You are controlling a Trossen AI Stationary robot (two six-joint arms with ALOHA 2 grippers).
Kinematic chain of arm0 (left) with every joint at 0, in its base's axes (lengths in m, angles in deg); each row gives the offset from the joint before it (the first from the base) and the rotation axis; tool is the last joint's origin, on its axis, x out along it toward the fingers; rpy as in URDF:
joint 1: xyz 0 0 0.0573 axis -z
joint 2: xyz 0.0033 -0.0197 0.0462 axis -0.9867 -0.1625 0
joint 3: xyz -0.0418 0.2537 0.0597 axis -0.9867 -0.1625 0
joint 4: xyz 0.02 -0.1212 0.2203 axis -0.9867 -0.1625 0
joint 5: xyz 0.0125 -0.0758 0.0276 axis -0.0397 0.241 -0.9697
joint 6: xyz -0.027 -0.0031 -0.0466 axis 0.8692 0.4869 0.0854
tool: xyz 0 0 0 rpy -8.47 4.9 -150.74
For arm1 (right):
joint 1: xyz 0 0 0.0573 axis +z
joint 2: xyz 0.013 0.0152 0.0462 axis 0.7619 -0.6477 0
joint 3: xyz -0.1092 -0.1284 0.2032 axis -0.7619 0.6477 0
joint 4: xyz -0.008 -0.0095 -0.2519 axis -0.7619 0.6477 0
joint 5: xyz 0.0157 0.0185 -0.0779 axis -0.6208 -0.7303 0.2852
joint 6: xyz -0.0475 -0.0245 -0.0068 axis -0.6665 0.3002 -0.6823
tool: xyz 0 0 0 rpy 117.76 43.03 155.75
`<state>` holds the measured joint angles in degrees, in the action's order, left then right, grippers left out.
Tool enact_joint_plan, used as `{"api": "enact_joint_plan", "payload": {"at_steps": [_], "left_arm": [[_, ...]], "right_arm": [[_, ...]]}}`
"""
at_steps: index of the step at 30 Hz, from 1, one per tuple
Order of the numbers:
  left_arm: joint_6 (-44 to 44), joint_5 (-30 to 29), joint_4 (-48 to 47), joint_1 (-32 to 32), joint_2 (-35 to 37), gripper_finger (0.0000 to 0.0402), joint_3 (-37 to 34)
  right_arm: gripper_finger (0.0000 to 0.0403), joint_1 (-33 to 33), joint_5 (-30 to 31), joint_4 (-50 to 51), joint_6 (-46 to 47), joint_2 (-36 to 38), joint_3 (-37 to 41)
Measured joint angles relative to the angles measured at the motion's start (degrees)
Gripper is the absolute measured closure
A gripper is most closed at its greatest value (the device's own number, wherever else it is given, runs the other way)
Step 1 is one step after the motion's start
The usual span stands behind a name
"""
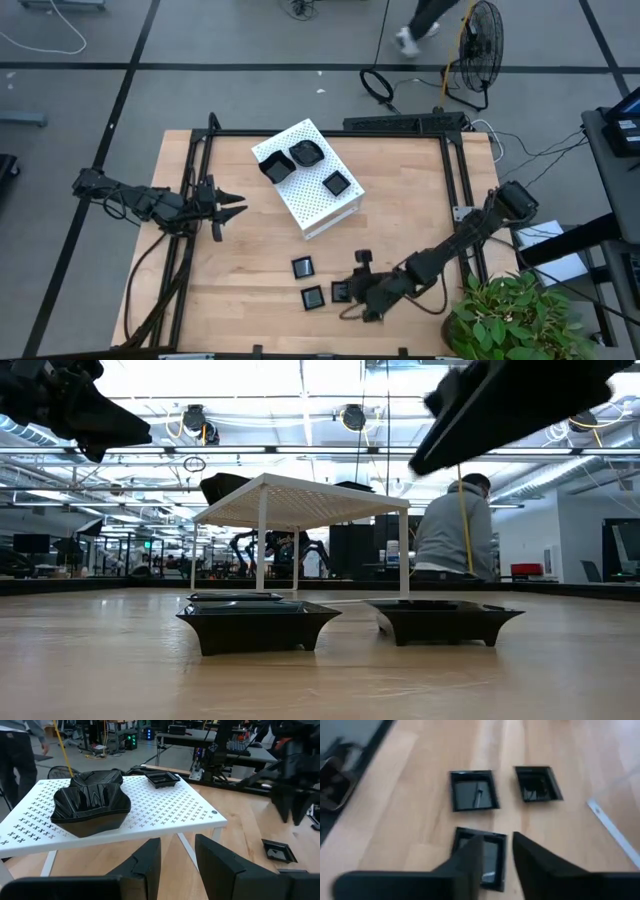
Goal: Pick & Place Mini shaped plates
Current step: Stack the square plate on top of the stacked square plates on the shelf
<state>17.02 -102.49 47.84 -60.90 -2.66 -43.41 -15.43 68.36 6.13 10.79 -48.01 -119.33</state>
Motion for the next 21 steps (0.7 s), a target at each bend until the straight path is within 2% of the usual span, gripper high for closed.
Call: {"api": "enact_joint_plan", "payload": {"at_steps": [4, 7, 14, 21], "left_arm": [[0.0, 0.0, 0.0, 0.0, 0.0, 0.0279, 0.0], [0.0, 0.0, 0.0, 0.0, 0.0, 0.0279, 0.0], [0.0, 0.0, 0.0, 0.0, 0.0, 0.0279, 0.0], [0.0, 0.0, 0.0, 0.0, 0.0, 0.0279, 0.0]], "right_arm": [[0.0242, -3.1, -4.5, -3.6, 3.9, -0.8, 2.9], [0.0222, -4.5, -7.5, -8.0, 5.5, -2.3, 6.3], [0.0234, -5.9, -7.6, -15.1, 7.7, -2.9, 12.8], [0.0247, -5.8, -9.0, -22.6, 8.7, -2.9, 16.0]]}}
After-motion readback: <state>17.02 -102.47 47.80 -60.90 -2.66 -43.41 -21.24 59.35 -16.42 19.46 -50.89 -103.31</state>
